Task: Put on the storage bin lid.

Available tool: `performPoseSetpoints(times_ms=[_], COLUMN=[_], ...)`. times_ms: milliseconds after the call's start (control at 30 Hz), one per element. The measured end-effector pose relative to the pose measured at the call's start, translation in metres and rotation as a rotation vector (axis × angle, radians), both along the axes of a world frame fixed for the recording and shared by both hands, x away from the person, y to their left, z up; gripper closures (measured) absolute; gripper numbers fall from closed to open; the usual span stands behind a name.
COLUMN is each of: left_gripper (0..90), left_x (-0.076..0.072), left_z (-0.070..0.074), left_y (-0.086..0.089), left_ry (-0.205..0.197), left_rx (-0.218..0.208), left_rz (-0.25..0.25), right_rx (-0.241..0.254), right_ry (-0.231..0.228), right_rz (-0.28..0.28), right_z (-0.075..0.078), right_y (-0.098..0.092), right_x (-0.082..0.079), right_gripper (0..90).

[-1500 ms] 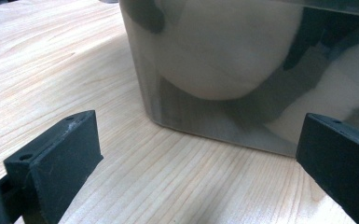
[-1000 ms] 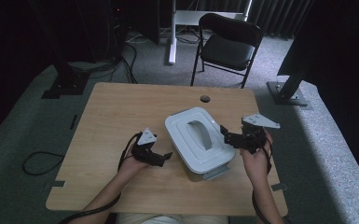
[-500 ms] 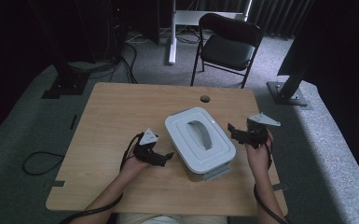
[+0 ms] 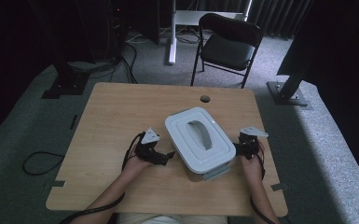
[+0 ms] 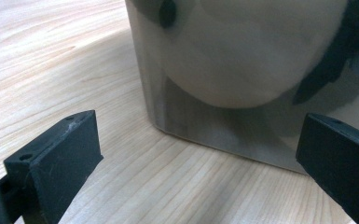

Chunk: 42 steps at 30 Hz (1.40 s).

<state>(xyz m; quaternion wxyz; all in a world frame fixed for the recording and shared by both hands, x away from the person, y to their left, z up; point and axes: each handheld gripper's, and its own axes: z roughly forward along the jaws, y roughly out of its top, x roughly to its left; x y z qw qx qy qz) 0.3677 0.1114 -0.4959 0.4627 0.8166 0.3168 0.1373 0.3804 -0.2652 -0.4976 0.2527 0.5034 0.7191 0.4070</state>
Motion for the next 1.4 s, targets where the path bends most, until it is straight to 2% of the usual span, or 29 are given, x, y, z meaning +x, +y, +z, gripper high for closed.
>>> performPoseSetpoints(times_ms=[100, 367, 900, 1067, 1400], left_gripper=[0.5, 0.5, 0.5, 0.5, 0.5], left_x=[0.0, 0.001, 0.004, 0.004, 0.004], left_z=[0.0, -0.001, 0.003, 0.003, 0.005], left_y=[-0.002, -0.004, 0.013, 0.019, 0.029], left_ry=[0.0, 0.001, -0.003, -0.007, -0.016], left_rx=[0.006, 0.012, 0.037, 0.043, 0.045], left_rz=[-0.005, -0.007, 0.033, 0.043, 0.056], right_rx=[-0.008, 0.015, 0.094, 0.04, 0.037], right_ry=[0.006, 0.01, 0.038, 0.016, 0.024], right_rz=[0.025, 0.031, 0.122, 0.132, 0.154], right_z=[-0.005, -0.008, -0.014, -0.011, -0.01], right_y=[0.005, 0.007, 0.025, 0.036, 0.046], right_x=[-0.002, -0.007, -0.022, -0.029, -0.034], right_gripper=[13.7, 13.9, 13.7, 14.5, 14.6])
